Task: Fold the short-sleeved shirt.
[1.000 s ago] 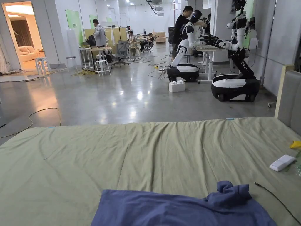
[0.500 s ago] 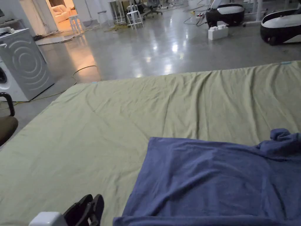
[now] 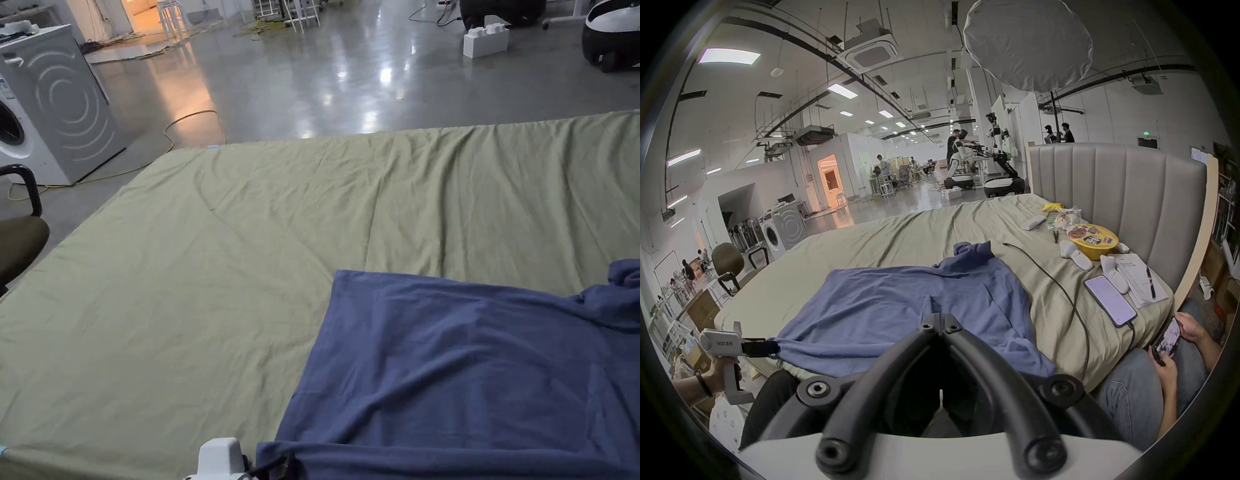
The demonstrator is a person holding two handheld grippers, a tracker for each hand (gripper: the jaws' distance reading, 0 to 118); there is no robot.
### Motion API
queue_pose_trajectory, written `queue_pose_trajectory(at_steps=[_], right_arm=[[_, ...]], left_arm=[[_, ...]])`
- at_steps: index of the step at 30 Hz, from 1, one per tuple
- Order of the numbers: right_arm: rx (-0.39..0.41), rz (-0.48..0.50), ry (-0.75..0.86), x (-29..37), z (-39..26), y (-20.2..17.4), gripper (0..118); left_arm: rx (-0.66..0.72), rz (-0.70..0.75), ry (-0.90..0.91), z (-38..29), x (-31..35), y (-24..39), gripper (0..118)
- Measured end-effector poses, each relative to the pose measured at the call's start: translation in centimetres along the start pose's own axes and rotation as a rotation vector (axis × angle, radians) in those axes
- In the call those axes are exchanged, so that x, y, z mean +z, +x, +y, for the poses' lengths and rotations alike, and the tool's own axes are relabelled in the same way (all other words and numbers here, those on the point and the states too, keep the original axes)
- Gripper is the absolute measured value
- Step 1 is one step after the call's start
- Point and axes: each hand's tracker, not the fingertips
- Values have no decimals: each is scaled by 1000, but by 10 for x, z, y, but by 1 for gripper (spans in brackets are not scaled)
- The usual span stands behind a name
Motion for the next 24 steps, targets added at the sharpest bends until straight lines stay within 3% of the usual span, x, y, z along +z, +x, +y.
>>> queue_pose_trajectory(at_steps=[1, 3, 4, 8, 11, 12, 13, 14, 15, 18, 24], right_arm=[[-2, -8, -3, 0, -1, 1, 0], [-6, -21, -8, 1, -5, 4, 0], [-12, -25, -12, 0, -6, 5, 0], [-14, -33, -30, -5, -8, 6, 0], [28, -79, -39, -14, -6, 12, 2], [37, -113, -38, -19, -5, 18, 9], [30, -127, -37, -25, -5, 25, 27], [33, -165, -67, -32, -3, 32, 57], [53, -198, -85, -38, -2, 41, 66], [95, -161, -112, -62, -3, 59, 66], [14, -46, -313, -145, -35, 108, 65]], left_arm=[[-13, 2, 6, 1, 2, 2, 62], [-81, 4, 0, 3, 6, 6, 22], [-96, -15, -3, 1, 7, 6, 16], [-172, 43, -33, -2, 0, 18, 16], [-221, 68, -53, -2, -3, 24, 15], [-230, 70, -58, -2, -5, 23, 15], [-222, 63, -63, -2, -4, 23, 15], [-223, 63, -65, -2, -4, 22, 15], [-221, 60, -66, -2, -4, 21, 15], [-199, 56, -74, 0, -4, 21, 15], [-204, 74, -89, 10, 7, 40, 15]])
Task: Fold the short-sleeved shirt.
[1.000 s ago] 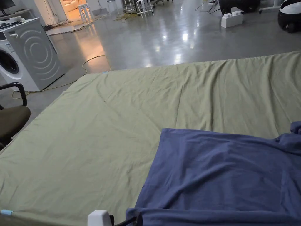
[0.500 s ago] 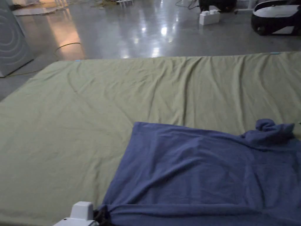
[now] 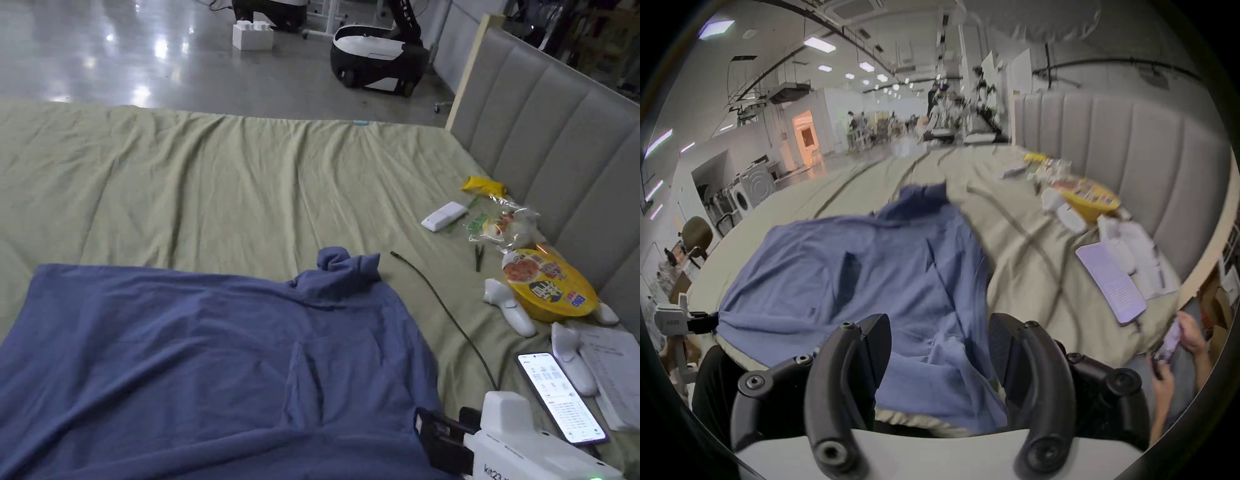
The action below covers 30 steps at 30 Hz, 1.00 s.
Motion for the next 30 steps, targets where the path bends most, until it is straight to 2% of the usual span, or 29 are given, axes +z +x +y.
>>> queue_pose_trajectory(at_steps=[1, 2, 4, 5, 6, 7, 10, 13, 14, 16, 17, 20, 25, 30], right_arm=[[-10, 37, -26, -12, -2, 5, 65], [-6, 65, -75, -24, -4, 8, 56], [32, 46, -142, -36, -10, 10, 29], [64, 49, -154, -37, -14, 8, 23], [78, 44, -154, -35, -18, 5, 23], [70, 51, -151, -33, -22, 2, 17], [60, 49, -145, -25, -27, 2, 12], [-23, 41, -80, -16, -31, 6, 6], [-39, 35, -52, -11, -33, 6, 5], [-63, 25, 25, 4, -34, 5, 5], [-77, 24, 55, 11, -35, 4, 5], [-135, 26, 142, 29, -39, 3, 4], [-157, 1, 167, 23, -24, 9, 5], [-247, -34, 181, -12, 16, 21, 4]], left_arm=[[-2, 2, 0, 1, 1, 1, 15], [-2, 3, -1, 1, 2, 2, 15], [1, 6, -1, -1, -1, 0, 15], [3, 8, 1, 0, 0, 0, 15], [5, 9, 1, 0, 0, 1, 15], [6, 10, 0, 0, 1, 2, 15], [6, 13, 0, 0, -2, 0, 15], [15, 11, -4, 1, -1, -2, 15], [23, 12, 8, 0, 2, -2, 11], [2, -15, 167, -8, 20, 2, 6], [-12, 8, 171, -8, 27, 6, 6], [10, -42, 218, 0, 43, 10, 6], [7, -67, 258, 38, 34, 6, 6], [-6, -78, 258, 106, -8, 4, 6]])
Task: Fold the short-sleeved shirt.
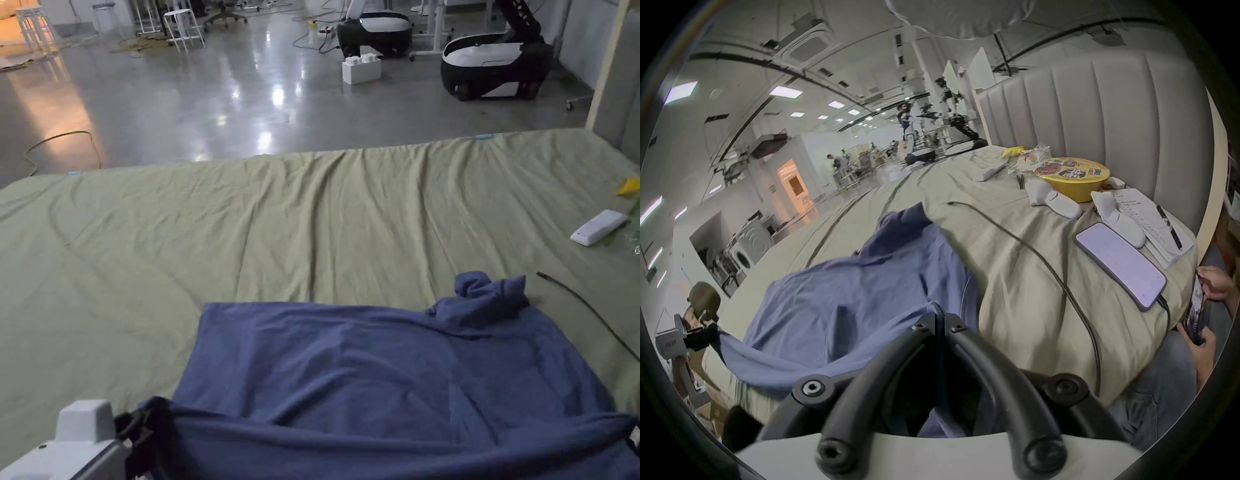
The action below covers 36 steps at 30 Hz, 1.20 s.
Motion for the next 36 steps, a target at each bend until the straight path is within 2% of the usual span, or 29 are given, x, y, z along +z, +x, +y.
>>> queue_pose_trajectory(at_steps=[7, 10, 11, 12, 13, 14, 15, 16, 20, 22, 25, 31, 35, 36], right_arm=[[51, -56, -42, -67, 49, -29, 4], [119, -90, -117, -101, 59, -37, 4], [141, -102, -155, -111, 60, -40, 5], [156, -113, -211, -122, 58, -41, 6], [174, -139, -245, -131, 57, -37, 18], [188, -149, -256, -133, 53, -36, 50], [201, -138, -262, -134, 50, -32, 70], [207, -126, -257, -129, 50, -30, 74], [186, -50, -117, -81, 58, -18, 72], [212, -21, -37, -40, 62, -27, 72], [276, 5, 92, 26, 66, -45, 72], [275, 72, 301, 133, 57, -75, 72], [266, 207, 472, 180, 38, -104, 56], [229, 238, 439, 185, 34, -109, 56]], left_arm=[[78, 25, -104, 53, -83, -3, 6], [61, 61, -203, 50, -118, 0, 6], [76, 69, -239, 47, -129, 0, 9], [86, 75, -271, 43, -135, -1, 19], [107, 67, -287, 36, -138, -3, 40], [109, 44, -248, 35, -136, -2, 69], [113, 43, -235, 32, -131, -2, 79], [124, 38, -209, 31, -123, -3, 79], [116, -31, -62, 37, -56, -8, 79], [99, -53, 31, 44, -8, -9, 79], [2, -52, 171, 54, 71, 0, 79], [-177, 5, 392, 61, 197, 36, 79], [-157, -47, 504, 38, 237, 64, 73], [-143, -56, 502, 33, 244, 72, 73]])
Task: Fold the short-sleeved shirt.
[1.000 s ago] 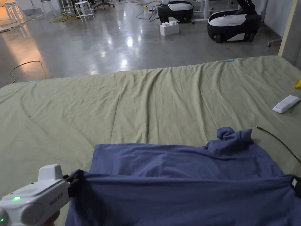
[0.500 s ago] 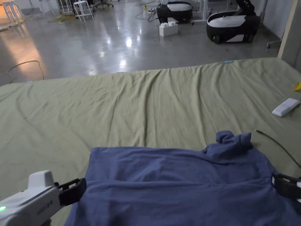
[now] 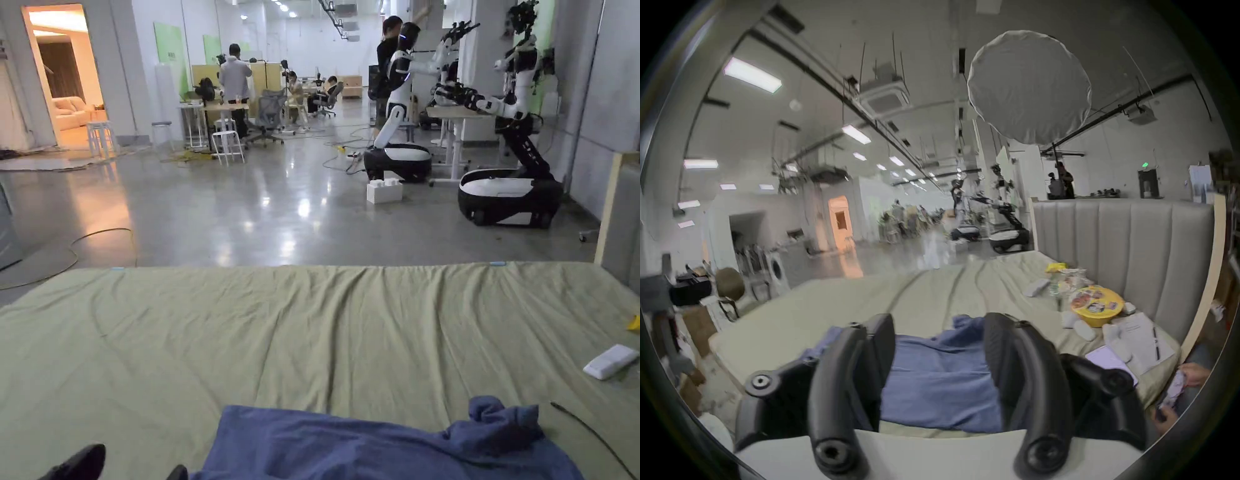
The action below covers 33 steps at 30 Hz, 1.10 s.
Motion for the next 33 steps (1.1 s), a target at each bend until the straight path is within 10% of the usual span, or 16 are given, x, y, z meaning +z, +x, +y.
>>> queue_pose_trajectory(at_steps=[5, 9, 33], right_arm=[[145, -76, 12, 22, -7, -32, 18], [114, -54, -16, 33, -16, -40, 1], [39, -41, -160, 18, -34, -31, 0]], left_arm=[[-8, 52, 49, 4, 27, 28, 9], [-80, 27, 2, 2, 41, 42, 1], [171, 34, -276, -80, -50, -26, 4]])
